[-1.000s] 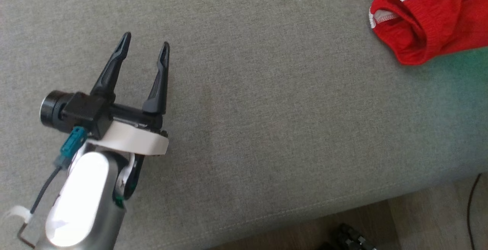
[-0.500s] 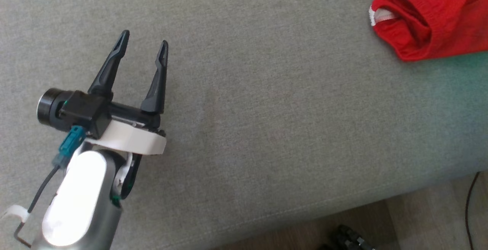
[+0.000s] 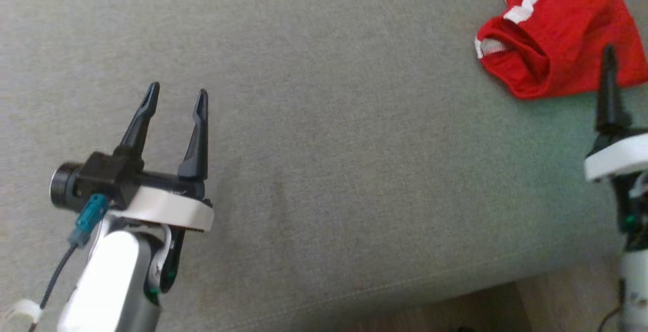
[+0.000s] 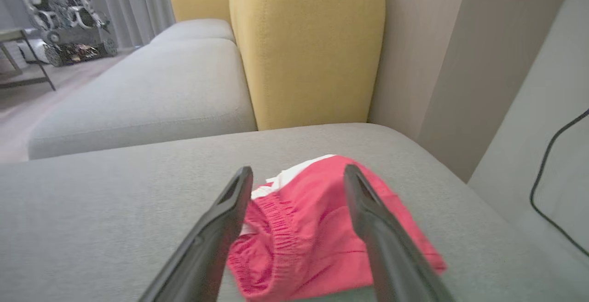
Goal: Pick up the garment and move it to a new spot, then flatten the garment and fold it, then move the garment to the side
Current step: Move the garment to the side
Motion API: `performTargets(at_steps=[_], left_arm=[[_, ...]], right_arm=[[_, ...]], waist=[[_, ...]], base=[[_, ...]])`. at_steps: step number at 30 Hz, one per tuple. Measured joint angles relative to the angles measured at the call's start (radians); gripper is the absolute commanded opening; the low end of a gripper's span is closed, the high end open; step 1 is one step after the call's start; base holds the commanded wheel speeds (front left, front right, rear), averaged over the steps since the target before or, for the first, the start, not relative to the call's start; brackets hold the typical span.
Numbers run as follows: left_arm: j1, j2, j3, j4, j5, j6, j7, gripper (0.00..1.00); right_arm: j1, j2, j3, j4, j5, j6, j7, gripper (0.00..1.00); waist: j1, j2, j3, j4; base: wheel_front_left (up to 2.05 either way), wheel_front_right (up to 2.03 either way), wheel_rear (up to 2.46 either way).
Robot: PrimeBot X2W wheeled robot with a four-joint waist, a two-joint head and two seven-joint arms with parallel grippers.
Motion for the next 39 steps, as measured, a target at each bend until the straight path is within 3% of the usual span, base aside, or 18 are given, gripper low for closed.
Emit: performTargets(at_steps=[7, 19, 39], left_arm=[[0.049, -0.021, 0.015, 0.021, -0.025, 0.018, -0.01, 1.0], [0.143, -0.021, 0.032, 0.044, -0.051, 0.027, -0.021, 1.0], [0.295, 0.006, 0.023, 0.058, -0.067, 0.031, -0.016, 1.0]], right_arm=[[0.075, 0.094, 0.064, -0.055, -0.011, 0.0, -0.008, 1.0], [0.107, 0.127, 0.171, -0.001, -0.016, 0.0, -0.063, 1.0], [0.282, 0.149, 0.196, 0.014, -0.074, 0.0, -0.1, 1.0]], waist=[[0.0, 0.0, -0.062, 0.064], [0.0, 0.0, -0.174, 0.179], [0.0, 0.0, -0.332, 0.203]], base=[[0.0, 0.0, 0.0], [0.0, 0.0, 0.0], [0.0, 0.0, 0.0]])
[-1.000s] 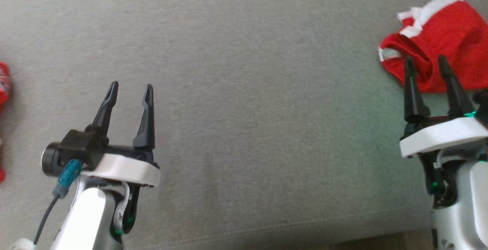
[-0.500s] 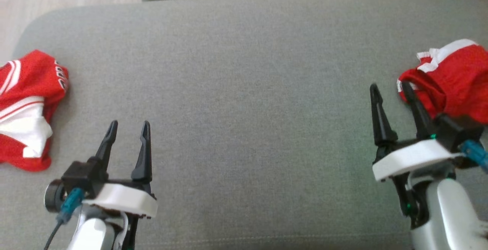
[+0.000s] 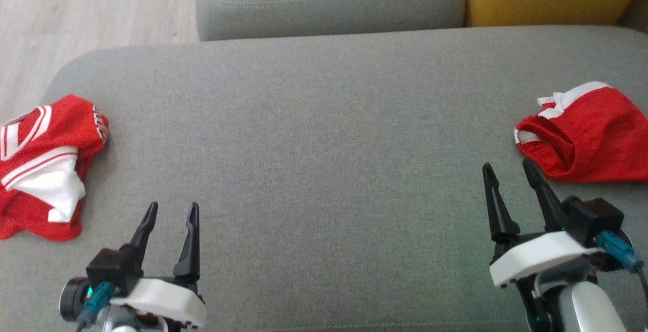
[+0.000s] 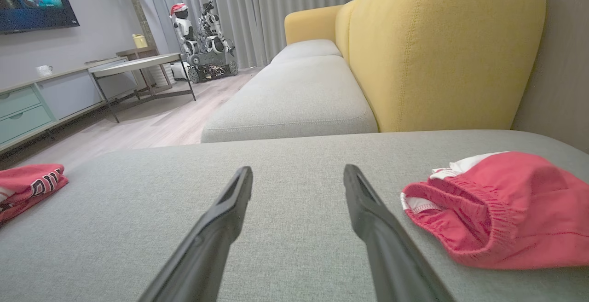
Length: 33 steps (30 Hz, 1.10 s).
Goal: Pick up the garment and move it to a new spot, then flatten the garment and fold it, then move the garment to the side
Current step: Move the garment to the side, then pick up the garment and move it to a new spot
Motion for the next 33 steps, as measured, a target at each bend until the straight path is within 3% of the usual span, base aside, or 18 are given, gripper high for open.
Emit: performTargets(at_steps=[33], left_arm=[[0.029, 0.023, -0.023, -0.045, -0.009, 0.03, 0.021, 1.0]], right_arm=[[0.045, 0.001, -0.038, -0.04, -0.009, 0.0, 0.025, 1.0]], waist=[[0.0, 0.0, -0.018, 0.018]], base=[[0.0, 0.0, 0.0]])
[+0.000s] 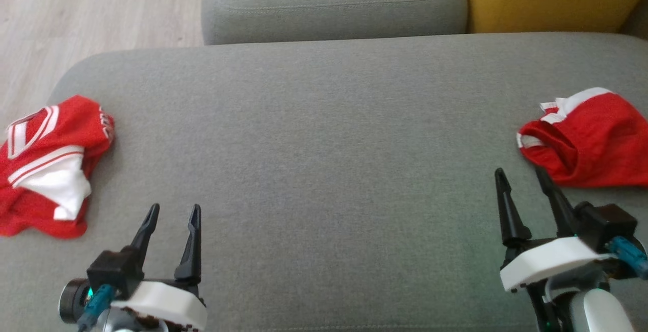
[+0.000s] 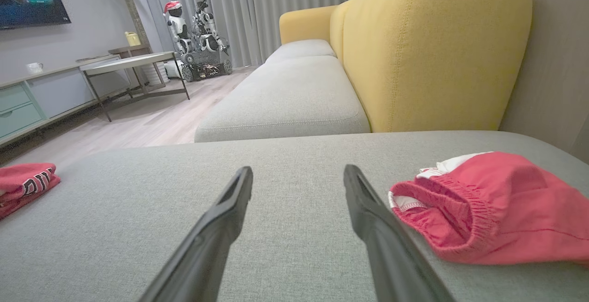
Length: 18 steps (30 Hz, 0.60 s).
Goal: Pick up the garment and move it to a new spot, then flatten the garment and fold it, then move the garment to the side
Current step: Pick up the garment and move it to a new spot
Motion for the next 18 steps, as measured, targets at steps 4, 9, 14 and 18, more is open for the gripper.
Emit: performTargets(at_steps=[4, 9, 14, 18], left_arm=[[-0.004, 0.001, 0.001, -0.006, 0.0, 0.001, 0.0, 1.0], [-0.009, 0.003, 0.002, -0.011, 0.0, 0.001, 0.0, 1.0], [-0.025, 0.004, 0.002, -0.011, -0.01, 0.008, -0.001, 1.0], [-0.026, 0.004, 0.002, -0.01, -0.01, 0.008, -0.002, 1.0]], right_arm=[[0.0, 0.0, -0.007, -0.02, -0.002, 0.0, 0.004, 1.0], [0.001, 0.0, -0.012, -0.042, -0.015, 0.0, 0.009, 1.0], [0.001, 0.001, 0.002, -0.054, -0.017, 0.0, 0.014, 1.0], [0.001, 0.001, 0.011, -0.058, -0.018, 0.0, 0.018, 1.0]], waist=[[0.0, 0.0, 0.007, 0.032], [0.0, 0.0, 0.013, 0.094], [0.0, 0.0, 0.014, 0.17], [0.0, 0.0, 0.011, 0.233]], base=[[0.0, 0.0, 0.0], [0.0, 0.0, 0.0], [0.0, 0.0, 0.0], [0.0, 0.0, 0.0]])
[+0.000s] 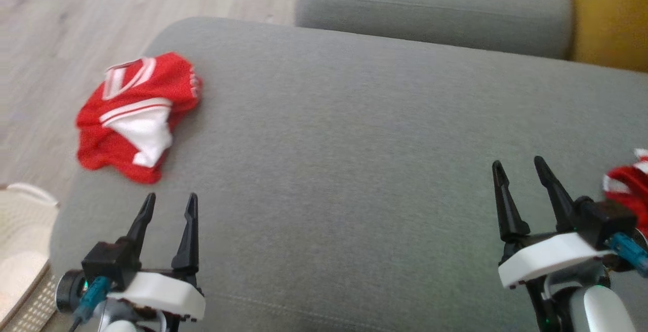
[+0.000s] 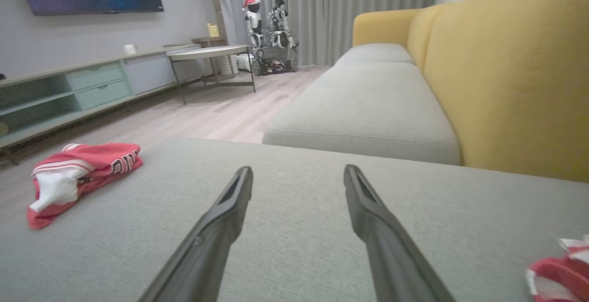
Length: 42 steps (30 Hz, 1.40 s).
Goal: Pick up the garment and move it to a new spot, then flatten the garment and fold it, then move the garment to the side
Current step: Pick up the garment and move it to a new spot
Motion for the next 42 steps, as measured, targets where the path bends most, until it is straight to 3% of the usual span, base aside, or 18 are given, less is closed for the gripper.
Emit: performTargets(at_steps=[9, 15, 31, 37, 42], left_arm=[[0.0, 0.001, 0.002, 0.001, -0.001, 0.002, -0.003, 1.0], [0.0, 0.001, 0.004, 0.001, -0.01, 0.002, -0.008, 1.0], [-0.044, -0.013, 0.006, 0.017, -0.026, -0.001, -0.021, 1.0], [-0.179, -0.035, 0.03, 0.04, -0.025, -0.02, -0.026, 1.0], [-0.357, -0.035, 0.074, 0.138, -0.044, -0.057, -0.026, 1.0]], right_arm=[[0.0, 0.0, 0.015, -0.011, 0.0, 0.0, 0.005, 1.0], [0.0, 0.0, 0.016, -0.012, -0.005, 0.0, 0.007, 1.0], [-0.004, 0.0, 0.011, -0.035, -0.018, 0.0, 0.028, 1.0], [-0.042, 0.0, 0.008, -0.071, -0.037, 0.0, 0.061, 1.0], [-0.11, -0.007, 0.009, -0.099, -0.045, 0.0, 0.079, 1.0]], waist=[[0.0, 0.0, -0.005, 0.104], [0.0, 0.0, -0.004, 0.137], [0.0, 0.0, 0.036, 0.139], [0.0001, 0.0, 0.104, 0.131], [0.0002, 0.0, 0.18, 0.108]], base=[[0.0, 0.0, 0.0], [0.0, 0.0, 0.0], [0.0, 0.0, 0.0], [0.0, 0.0, 0.0], [0.0, 0.0, 0.0]])
